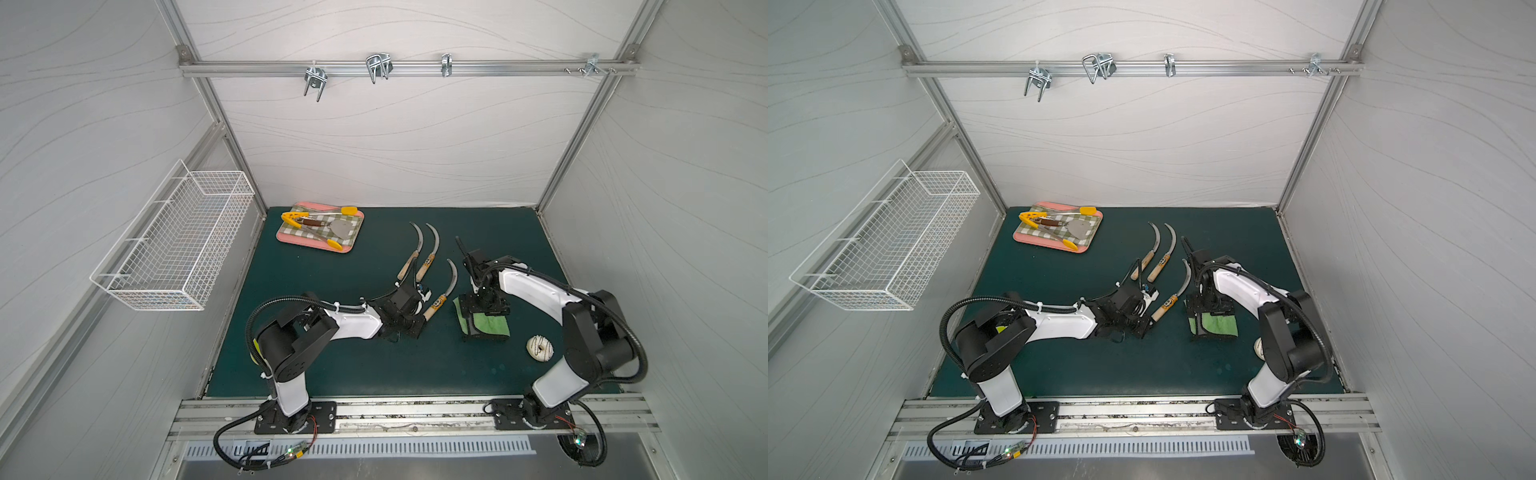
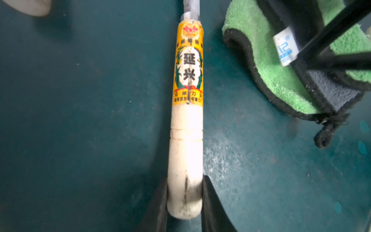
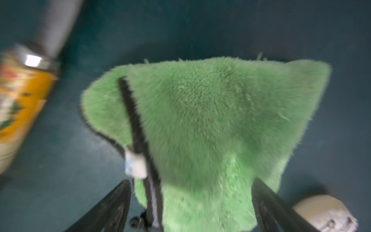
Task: Wipe small sickles with rags
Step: Adjust the small sickle at the center of the board, then wipe the small sickle at the center of the board.
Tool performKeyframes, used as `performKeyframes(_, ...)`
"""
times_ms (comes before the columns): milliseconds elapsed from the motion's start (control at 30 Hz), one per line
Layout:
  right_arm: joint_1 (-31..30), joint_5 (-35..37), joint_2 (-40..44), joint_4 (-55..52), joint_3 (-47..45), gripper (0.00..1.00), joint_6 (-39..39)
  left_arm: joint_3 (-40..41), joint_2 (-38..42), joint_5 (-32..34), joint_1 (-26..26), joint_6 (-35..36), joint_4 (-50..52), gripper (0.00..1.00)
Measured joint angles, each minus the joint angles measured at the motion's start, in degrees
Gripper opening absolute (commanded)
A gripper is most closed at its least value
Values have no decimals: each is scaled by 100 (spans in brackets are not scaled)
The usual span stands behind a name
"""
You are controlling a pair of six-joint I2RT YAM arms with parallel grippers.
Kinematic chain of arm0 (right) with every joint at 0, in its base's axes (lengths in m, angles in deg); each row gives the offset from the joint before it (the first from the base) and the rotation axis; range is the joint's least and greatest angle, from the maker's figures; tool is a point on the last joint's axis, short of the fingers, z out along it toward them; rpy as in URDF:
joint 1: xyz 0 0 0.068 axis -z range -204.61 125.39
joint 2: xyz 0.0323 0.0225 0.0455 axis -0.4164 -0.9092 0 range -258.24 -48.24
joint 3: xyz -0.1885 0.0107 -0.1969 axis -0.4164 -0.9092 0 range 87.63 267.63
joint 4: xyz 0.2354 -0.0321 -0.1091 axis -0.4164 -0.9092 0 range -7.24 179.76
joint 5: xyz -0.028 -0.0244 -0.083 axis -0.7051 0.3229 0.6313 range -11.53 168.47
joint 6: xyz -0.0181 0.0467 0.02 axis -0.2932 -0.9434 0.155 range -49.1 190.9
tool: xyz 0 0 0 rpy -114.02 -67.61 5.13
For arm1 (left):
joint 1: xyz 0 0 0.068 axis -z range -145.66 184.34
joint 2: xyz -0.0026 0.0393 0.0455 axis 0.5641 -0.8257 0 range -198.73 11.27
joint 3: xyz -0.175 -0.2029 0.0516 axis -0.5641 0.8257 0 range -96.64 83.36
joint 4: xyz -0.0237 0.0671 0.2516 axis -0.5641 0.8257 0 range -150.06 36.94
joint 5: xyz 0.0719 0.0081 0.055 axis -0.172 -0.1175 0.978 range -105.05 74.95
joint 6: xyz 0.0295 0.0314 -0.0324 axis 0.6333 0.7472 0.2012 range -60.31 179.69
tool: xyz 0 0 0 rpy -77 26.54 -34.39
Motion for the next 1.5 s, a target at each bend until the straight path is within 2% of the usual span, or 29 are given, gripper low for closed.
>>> performKeyframes(200,4,-164,-448,223,-50,83,-9,4,0,-24,-11,-4,-9,27)
performKeyframes(267,7,-190,-463,240,-48,69,-17,7,0,-42,-15,-20,-13,30)
performKeyframes(333,37,-175,-468,264,-48,46,-2,35,20,-44,-15,-28,-31,32)
performKeyframes(367,59,-149,-466,273,-48,39,-13,57,39,-44,-17,-35,-46,33)
performKeyframes(433,170,-122,-424,278,-85,27,4,122,111,-44,-20,-48,-20,34)
performKeyframes(500,310,-238,-332,321,-155,23,26,212,208,-44,-22,-57,13,35)
performKeyframes(933,916,-2208,938,507,-136,18,472,520,444,-173,-22,-269,-103,39)
performKeyframes(1200,946,-3357,1097,533,-55,18,466,439,256,-315,-33,-299,-352,35)
performKeyframes(1300,946,-3814,1099,608,-55,18,409,391,149,-361,-33,-306,-481,28)
performKeyframes(1467,938,-4376,1093,789,-52,17,308,341,13,-411,-33,-332,-673,1)
performKeyframes(1500,916,-4452,1084,828,-52,17,299,323,-15,-426,-33,-330,-708,0)
